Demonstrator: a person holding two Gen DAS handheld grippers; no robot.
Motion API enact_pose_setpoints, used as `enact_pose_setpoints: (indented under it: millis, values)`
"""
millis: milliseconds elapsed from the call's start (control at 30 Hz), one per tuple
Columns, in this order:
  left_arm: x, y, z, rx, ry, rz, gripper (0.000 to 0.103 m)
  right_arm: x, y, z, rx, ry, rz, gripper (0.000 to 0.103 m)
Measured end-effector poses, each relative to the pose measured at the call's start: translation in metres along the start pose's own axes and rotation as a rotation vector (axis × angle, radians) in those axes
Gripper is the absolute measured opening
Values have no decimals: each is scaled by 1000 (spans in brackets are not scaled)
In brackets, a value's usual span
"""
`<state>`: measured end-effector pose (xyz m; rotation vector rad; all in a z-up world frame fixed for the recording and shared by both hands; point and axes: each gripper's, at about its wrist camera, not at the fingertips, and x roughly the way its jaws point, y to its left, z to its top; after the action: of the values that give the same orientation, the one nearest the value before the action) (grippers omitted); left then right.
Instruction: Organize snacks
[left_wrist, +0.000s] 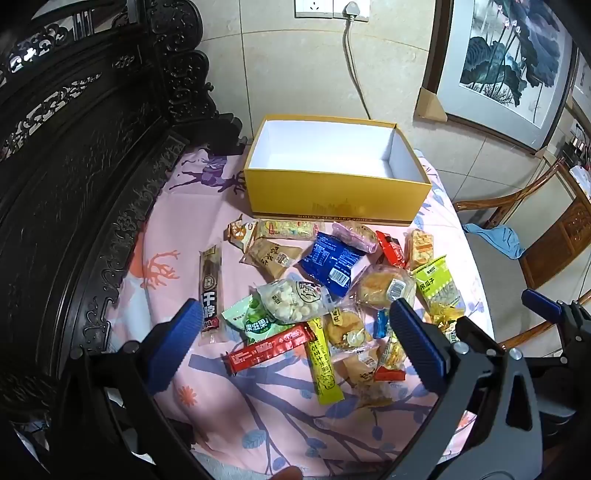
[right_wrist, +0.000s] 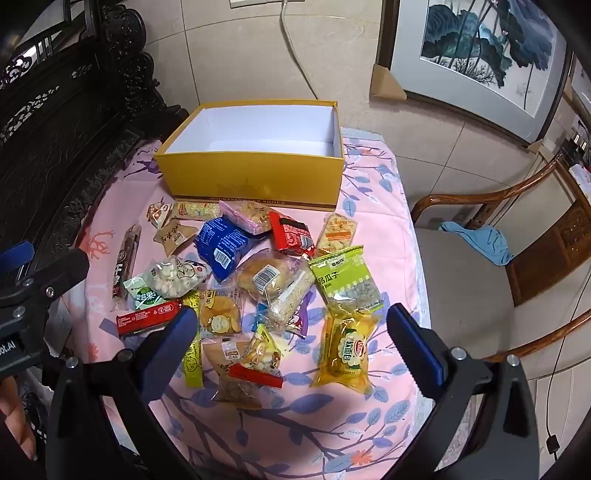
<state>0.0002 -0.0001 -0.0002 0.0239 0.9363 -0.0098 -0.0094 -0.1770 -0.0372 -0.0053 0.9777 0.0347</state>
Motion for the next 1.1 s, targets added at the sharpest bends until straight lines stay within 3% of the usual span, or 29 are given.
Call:
enact_pose_setpoints:
  millis: [1100]
  values:
    - [1, -5, -3, -1, 6, -10, 101, 2, 1, 0, 3, 5, 2, 102]
